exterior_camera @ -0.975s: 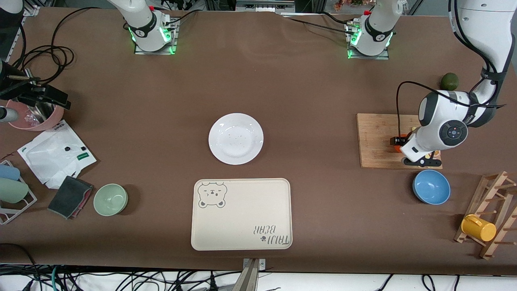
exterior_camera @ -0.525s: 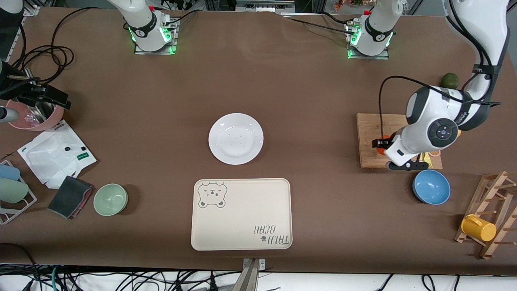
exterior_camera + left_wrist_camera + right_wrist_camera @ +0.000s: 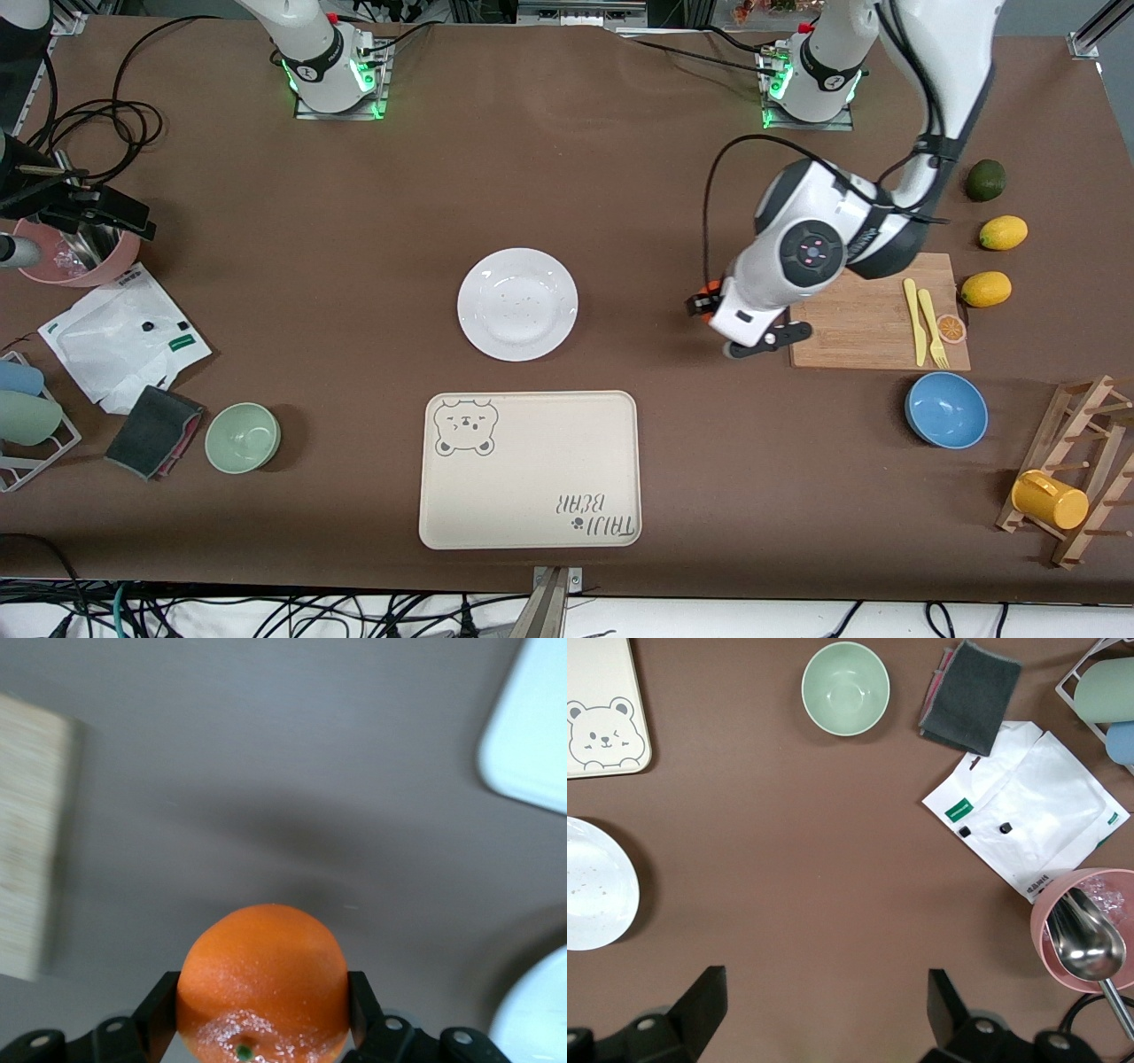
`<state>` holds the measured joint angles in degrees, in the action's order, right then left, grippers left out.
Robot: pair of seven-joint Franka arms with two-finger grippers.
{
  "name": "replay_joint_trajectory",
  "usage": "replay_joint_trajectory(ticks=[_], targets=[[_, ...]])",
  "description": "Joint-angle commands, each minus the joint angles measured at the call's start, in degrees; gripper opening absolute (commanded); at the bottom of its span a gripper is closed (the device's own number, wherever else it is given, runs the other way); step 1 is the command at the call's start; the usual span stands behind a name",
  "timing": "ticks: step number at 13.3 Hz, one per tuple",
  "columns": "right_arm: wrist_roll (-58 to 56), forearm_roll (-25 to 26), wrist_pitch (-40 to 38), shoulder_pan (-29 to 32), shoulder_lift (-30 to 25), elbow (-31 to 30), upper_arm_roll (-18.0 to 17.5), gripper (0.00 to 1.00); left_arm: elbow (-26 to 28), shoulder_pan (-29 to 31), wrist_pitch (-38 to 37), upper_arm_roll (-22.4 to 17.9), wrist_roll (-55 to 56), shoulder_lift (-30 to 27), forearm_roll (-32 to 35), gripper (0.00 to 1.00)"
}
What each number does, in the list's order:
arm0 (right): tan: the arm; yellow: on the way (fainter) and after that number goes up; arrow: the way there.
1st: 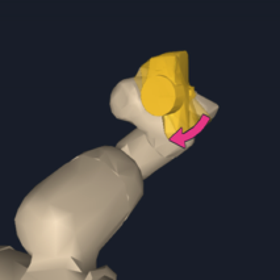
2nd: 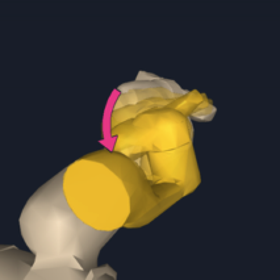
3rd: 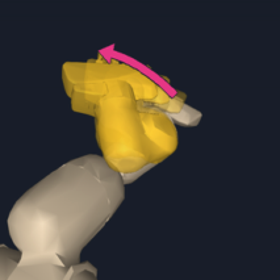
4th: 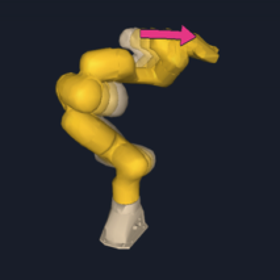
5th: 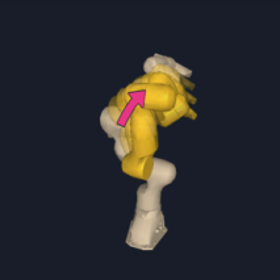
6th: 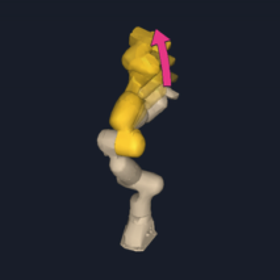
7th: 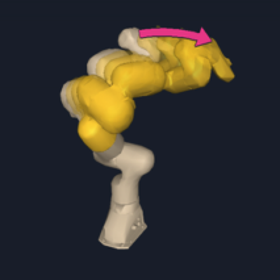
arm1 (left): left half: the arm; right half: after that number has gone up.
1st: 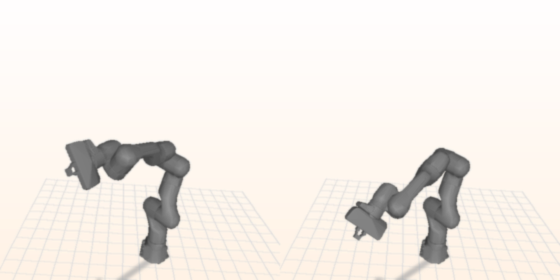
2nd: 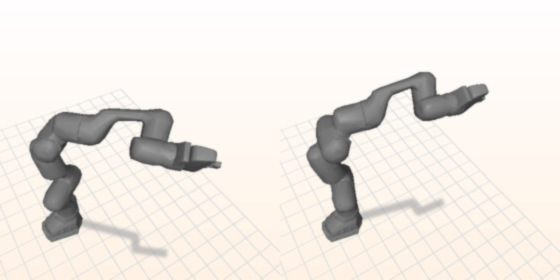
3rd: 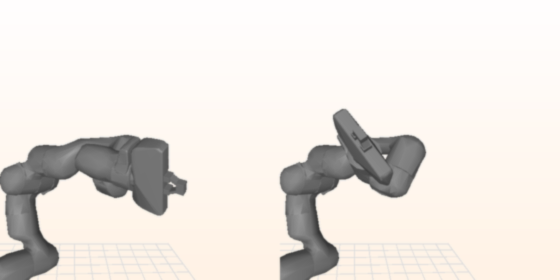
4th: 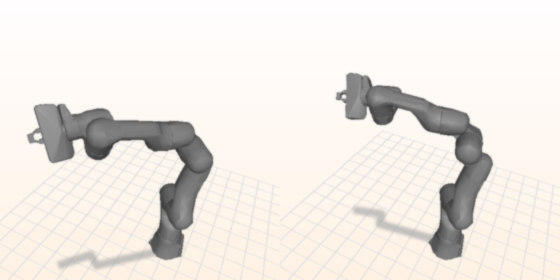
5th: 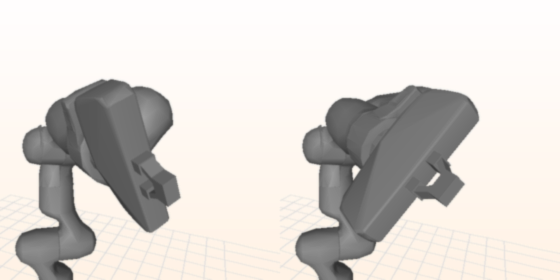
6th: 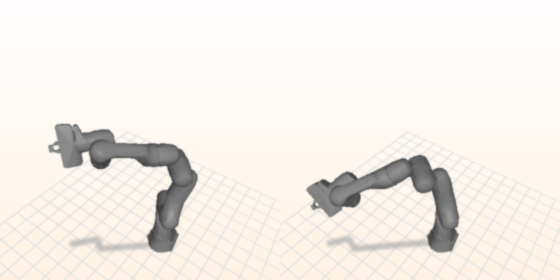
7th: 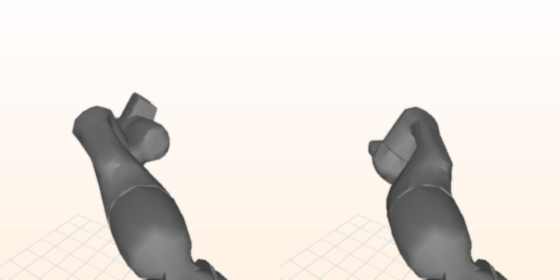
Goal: Place orange and plate with both arms
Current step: 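Lift the orange and carry it over the white plate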
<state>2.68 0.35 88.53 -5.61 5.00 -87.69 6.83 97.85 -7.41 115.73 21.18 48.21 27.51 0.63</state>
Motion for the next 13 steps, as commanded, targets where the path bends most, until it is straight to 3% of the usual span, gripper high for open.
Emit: replay_joint_trajectory(ticks=[1, 4, 5, 9, 13], targets=[[0.5, -0.5, -0.3, 0.2, -0.3, -0.1, -0.1, 1.00, -11.7, -7.2, -1.4, -0.6, 9.9, 7.5, -2.7, 0.24], [0.5, -0.5, -0.3, 0.2, -0.3, -0.1, -0.2, 1.00, -22.3, -15.2, -0.4, -1.0, 19.2, 15.1, -2.4, 0.23], [0.5, -0.5, -0.3, 0.2, -0.3, -0.1, -0.2, 1.00, -23.4, -17.4, 1.4, -1.2, 21.0, 16.8, -2.2, 0.23], [0.5, -0.5, -0.3, 0.2, -0.3, -0.2, -0.1, 1.00, -23.4, -23.7, 15.8, -1.6, 30.8, 21.1, -2.0, 0.20], [0.5, -0.5, -0.4, 0.2, -0.3, -0.2, -0.1, 1.00, -23.4, -28.4, 18.9, -6.5, 31.9, 24.7, -2.0, 0.21]])
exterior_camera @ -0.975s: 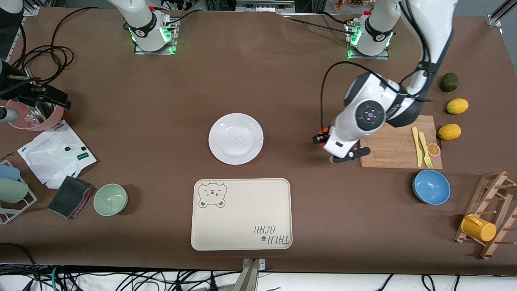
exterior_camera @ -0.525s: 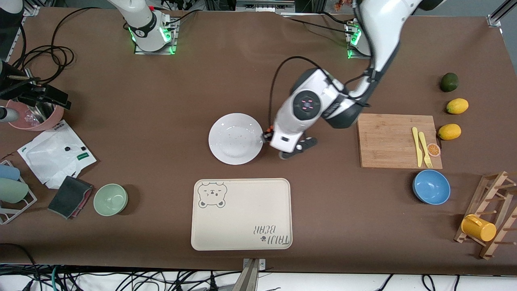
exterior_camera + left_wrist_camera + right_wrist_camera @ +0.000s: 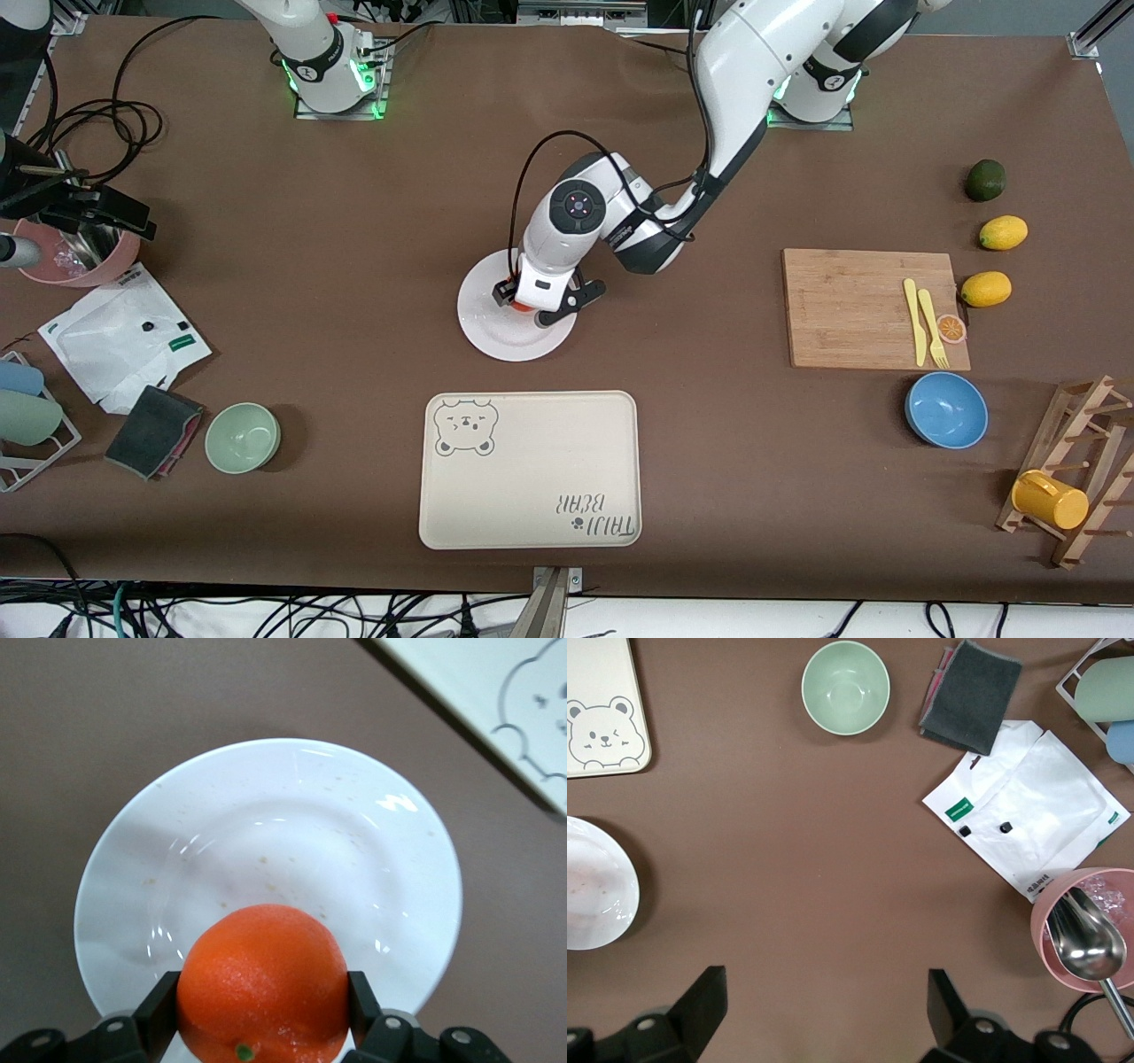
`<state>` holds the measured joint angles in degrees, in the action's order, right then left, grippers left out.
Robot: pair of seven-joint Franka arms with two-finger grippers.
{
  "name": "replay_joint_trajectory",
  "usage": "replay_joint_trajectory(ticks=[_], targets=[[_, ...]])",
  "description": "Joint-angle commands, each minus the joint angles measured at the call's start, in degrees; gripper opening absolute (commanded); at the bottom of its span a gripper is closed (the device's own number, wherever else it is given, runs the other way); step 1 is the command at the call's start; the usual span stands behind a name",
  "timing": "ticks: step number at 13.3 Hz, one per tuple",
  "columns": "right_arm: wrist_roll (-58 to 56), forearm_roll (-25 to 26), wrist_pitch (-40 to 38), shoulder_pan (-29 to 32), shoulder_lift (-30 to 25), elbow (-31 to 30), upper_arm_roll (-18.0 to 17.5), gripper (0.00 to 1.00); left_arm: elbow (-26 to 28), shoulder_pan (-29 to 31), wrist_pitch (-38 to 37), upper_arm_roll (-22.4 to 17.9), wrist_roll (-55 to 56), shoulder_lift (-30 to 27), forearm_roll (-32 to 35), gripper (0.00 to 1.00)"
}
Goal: Place orange and plate with both arms
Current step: 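Lift the orange and carry it over the white plate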
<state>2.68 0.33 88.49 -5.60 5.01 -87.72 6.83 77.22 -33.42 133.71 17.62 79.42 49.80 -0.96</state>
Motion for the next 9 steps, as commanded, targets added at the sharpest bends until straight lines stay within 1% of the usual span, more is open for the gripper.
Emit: replay_joint_trajectory(ticks=[1, 2, 3, 4, 5, 8, 9], targets=[[0.4, -0.5, -0.3, 0.2, -0.3, -0.2, -0.2, 1.00, -2.7, -2.9, 2.0, -3.5, 0.6, 3.4, -0.4, 0.21], [0.4, -0.5, -0.3, 0.2, -0.3, -0.2, -0.2, 1.00, -2.8, -2.9, 2.6, -3.5, 0.6, 4.1, -0.4, 0.22], [0.4, -0.5, -0.3, 0.2, -0.3, -0.2, -0.2, 1.00, -2.7, -2.9, 3.0, -3.5, 0.6, 4.2, -0.4, 0.27], [0.4, -0.5, -0.3, 0.2, -0.3, -0.2, -0.2, 1.00, -2.7, -2.7, 3.1, -3.5, 0.6, 4.2, -0.3, 0.75], [0.4, -0.5, -0.3, 0.2, -0.3, -0.2, -0.2, 1.00, -2.7, -3.0, 3.1, -3.7, 0.6, 3.8, -0.1, 1.00], [0.1, -0.5, -0.3, 0.2, -0.2, -0.2, -0.2, 1.00, -2.4, -2.3, 2.3, -3.7, 0.6, 1.7, 0.3, 1.00], [-0.4, -0.4, -0.4, 0.2, 0.0, -0.2, -0.2, 1.00, -1.8, -2.0, 0.5, -3.8, 0.6, -0.2, 0.2, 1.00]])
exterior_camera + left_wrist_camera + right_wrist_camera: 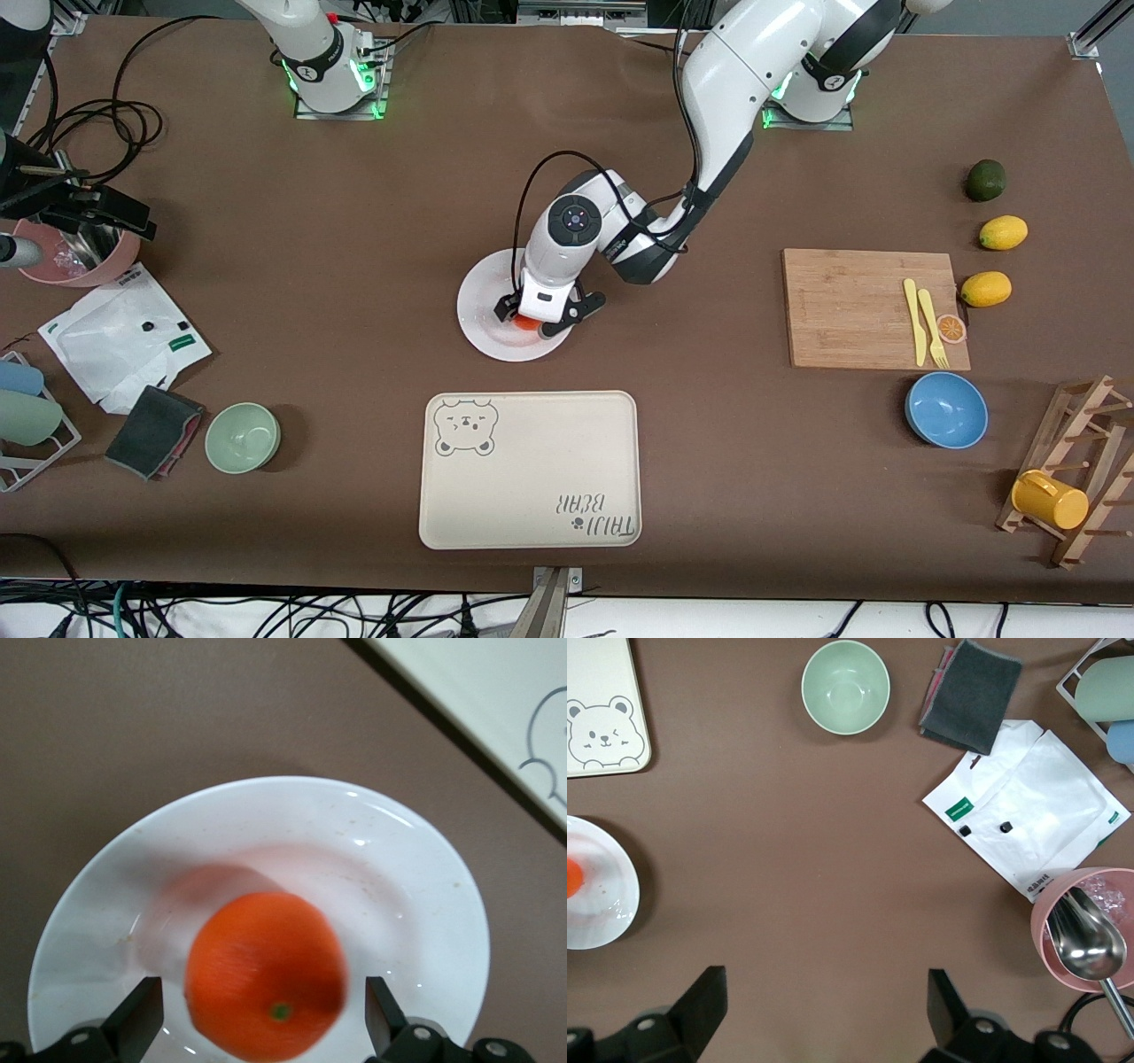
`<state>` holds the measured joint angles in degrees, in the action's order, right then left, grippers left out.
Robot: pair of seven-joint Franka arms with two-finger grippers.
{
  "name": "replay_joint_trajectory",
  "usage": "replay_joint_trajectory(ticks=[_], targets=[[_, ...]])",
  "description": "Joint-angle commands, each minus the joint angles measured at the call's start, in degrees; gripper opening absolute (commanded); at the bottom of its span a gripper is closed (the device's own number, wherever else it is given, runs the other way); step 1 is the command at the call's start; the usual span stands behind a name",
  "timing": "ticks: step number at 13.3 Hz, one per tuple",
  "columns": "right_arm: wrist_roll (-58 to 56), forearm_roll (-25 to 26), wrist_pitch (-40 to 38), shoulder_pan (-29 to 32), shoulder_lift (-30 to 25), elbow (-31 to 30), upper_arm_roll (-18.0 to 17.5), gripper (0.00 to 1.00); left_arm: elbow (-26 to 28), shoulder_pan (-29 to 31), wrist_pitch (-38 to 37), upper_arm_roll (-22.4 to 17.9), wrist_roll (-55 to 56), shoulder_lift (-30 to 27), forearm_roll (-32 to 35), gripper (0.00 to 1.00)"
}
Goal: Place orange and plate with both arms
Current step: 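Release the orange onto the white plate with the left gripper, then retract the left gripper while the right gripper reaches the plate rim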
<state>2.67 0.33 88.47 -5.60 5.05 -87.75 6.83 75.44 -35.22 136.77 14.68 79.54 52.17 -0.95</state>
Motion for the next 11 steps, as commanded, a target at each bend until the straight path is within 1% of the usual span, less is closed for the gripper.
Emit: replay_joint_trajectory(ticks=[1, 3, 4, 7, 9, 10, 11], targets=[[-0.5, -0.3, -0.4, 0.2, 0.1, -0.1, -0.2, 1.00, -0.2, 0.6, -6.8, -1.1, 0.3, -4.2, 0.2, 1.00], [-0.5, -0.4, -0.4, 0.2, 0.5, -0.1, -0.2, 1.00, -0.5, 2.9, -15.2, -1.0, -0.7, -8.1, 1.9, 1.00], [-1.2, 0.0, -0.2, 0.2, 1.0, -0.1, -0.4, 1.00, -0.6, 4.2, -18.7, -1.0, -3.3, -10.0, 2.2, 1.00], [-2.4, 0.0, -0.1, -2.1, 2.1, 0.1, -0.4, 1.00, -0.6, 10.3, -30.0, -1.0, -16.7, -15.2, 2.2, 1.00], [-4.2, 0.9, 0.0, -4.5, 3.6, 0.4, -0.4, 1.00, -0.6, 14.5, -35.8, -1.1, -22.6, -17.3, 2.4, 1.00], [-4.9, 0.6, 0.1, -4.9, 4.0, 0.3, -0.4, 1.00, -0.6, 16.5, -38.3, -1.1, -25.7, -18.2, 2.5, 1.00], [-4.9, -0.3, 0.1, -5.2, 6.7, 0.4, -0.7, 1.00, -0.5, 18.7, -40.3, -1.2, -28.6, -19.2, 4.1, 1.00]])
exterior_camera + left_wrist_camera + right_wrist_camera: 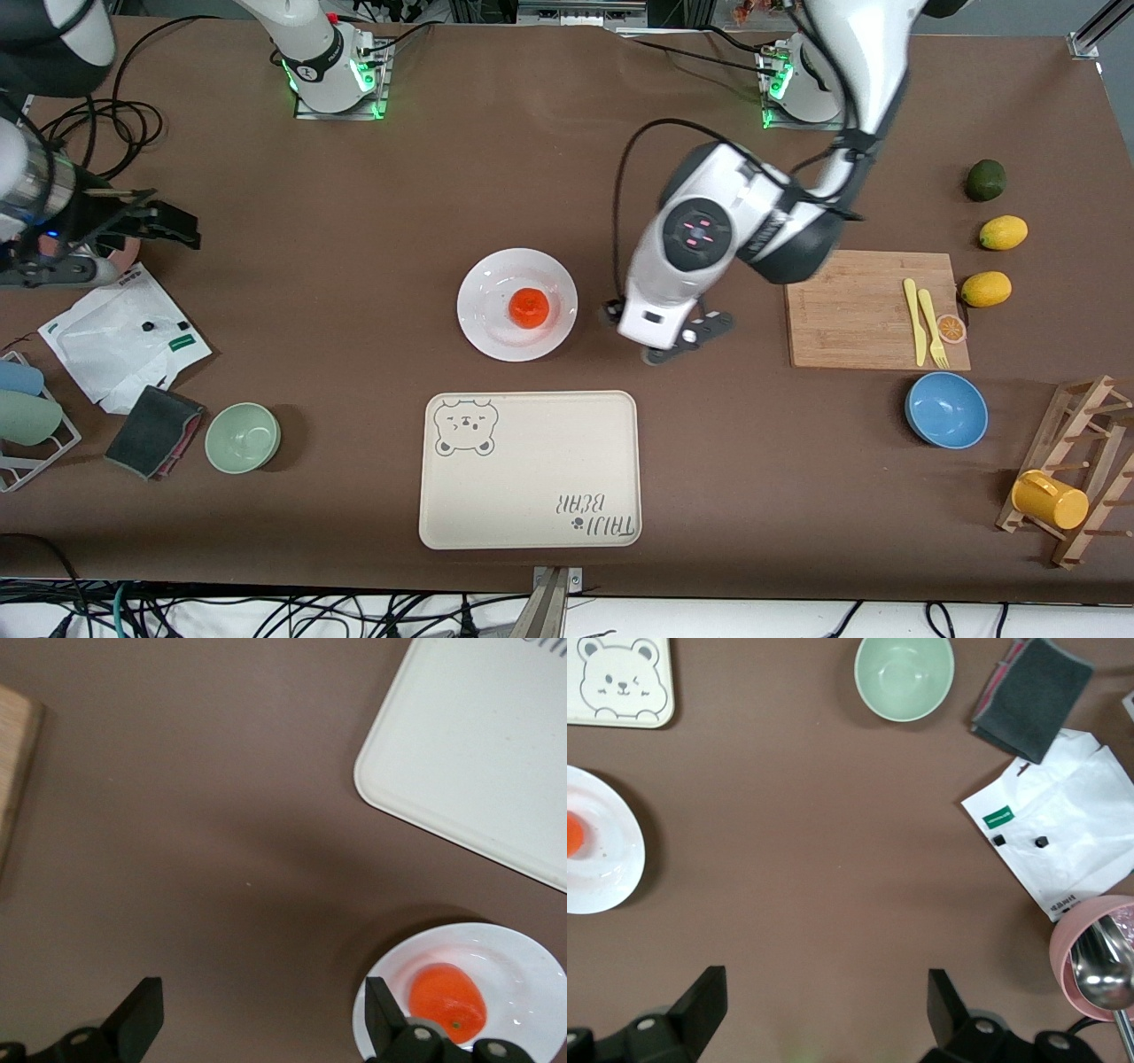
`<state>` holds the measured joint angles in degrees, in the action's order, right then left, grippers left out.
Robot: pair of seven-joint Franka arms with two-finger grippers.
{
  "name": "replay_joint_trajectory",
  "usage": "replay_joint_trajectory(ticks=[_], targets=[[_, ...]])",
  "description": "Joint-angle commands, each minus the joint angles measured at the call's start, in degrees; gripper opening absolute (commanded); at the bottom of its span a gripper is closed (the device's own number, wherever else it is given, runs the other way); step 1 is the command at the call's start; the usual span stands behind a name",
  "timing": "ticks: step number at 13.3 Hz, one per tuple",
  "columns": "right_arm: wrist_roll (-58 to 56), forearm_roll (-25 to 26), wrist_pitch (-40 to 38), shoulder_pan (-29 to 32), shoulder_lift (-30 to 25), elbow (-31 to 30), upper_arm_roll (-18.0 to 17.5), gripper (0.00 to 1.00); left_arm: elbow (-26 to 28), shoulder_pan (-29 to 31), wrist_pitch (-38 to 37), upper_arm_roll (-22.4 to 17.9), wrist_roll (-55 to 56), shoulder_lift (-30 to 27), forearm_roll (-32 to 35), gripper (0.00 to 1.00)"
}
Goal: Place orange and plate with both arms
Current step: 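Retract the left gripper while the right gripper reaches the plate rim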
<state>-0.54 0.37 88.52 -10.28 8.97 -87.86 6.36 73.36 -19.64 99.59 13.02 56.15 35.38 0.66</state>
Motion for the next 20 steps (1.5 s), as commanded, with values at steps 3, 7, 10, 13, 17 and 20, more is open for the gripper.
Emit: replay_joint_trajectory(ticks=[3, 7, 10, 13, 17, 20], targets=[[-1.2, -4.8, 2.1, -1.7, 8.3, 0.4, -1.2, 1.00, 1.8, 9.8, -9.5, 0.7, -19.1, -6.1, 5.0, 1.00], [-0.4, -12.0, 12.3, -4.8, 11.2, -6.7, -1.2, 1.00, 2.3, 17.8, -14.5, 0.9, -35.1, -12.3, 4.8, 1.00], [-0.4, -16.2, 21.2, -5.0, 10.4, -15.1, -2.8, 1.00, 4.4, 18.8, -13.8, -3.5, -40.1, -17.4, 4.4, 1.00], [-0.4, -24.3, 29.4, -5.0, 8.9, -23.4, -3.3, 1.00, 8.5, 20.7, -13.6, -4.7, -46.5, -24.5, 4.0, 1.00], [-1.0, -33.9, 40.7, -5.0, 7.9, -32.8, -7.1, 1.00, 17.2, 20.0, -4.8, -8.7, -47.1, -32.3, 4.8, 1.00], [-2.4, -39.1, 49.6, -5.0, 7.5, -37.7, -10.6, 1.00, 27.5, 19.7, -5.0, -10.8, -47.3, -40.5, 4.0, 1.00]])
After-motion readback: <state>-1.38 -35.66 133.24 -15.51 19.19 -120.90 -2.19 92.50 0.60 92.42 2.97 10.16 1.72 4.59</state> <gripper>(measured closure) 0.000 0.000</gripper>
